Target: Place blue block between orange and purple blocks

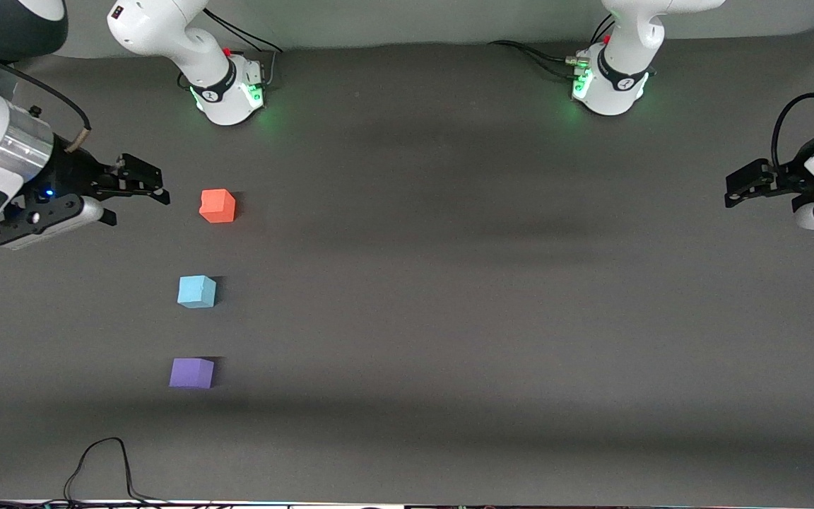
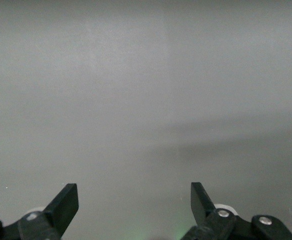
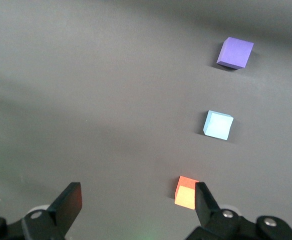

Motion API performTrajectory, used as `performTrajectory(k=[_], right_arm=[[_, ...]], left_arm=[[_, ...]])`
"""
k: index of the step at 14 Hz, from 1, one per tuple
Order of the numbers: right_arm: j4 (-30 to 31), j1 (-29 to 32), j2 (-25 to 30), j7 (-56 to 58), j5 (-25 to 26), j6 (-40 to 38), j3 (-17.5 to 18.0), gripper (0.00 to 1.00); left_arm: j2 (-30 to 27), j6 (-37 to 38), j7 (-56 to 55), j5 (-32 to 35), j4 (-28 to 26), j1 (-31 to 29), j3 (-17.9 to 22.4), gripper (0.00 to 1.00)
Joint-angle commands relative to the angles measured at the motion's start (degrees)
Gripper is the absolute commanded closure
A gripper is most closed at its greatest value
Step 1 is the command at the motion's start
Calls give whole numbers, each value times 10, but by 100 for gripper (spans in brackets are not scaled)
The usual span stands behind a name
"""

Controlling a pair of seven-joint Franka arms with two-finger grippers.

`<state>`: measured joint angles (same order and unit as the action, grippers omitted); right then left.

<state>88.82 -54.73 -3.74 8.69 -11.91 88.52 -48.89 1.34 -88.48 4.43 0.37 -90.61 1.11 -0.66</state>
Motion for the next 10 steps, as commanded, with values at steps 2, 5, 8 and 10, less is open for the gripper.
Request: performTrajectory(k=[2,5,8,10], right_arm=[[-3,103,8,-7,31,-18,108,0],[6,221,22,-10,69,-11,237,0],[45,361,37,-10,70,16,372,0],[75,426,51,-10,70,32,417,0]], left_arm=[[-12,-6,-7,2,-12,-1,-2,0],[-12,-6,-7,2,-12,-1,-2,0],[-13,-6,-7,2,-12,-1,-2,0],[-12,-6,-7,2,-12,-1,-2,0]])
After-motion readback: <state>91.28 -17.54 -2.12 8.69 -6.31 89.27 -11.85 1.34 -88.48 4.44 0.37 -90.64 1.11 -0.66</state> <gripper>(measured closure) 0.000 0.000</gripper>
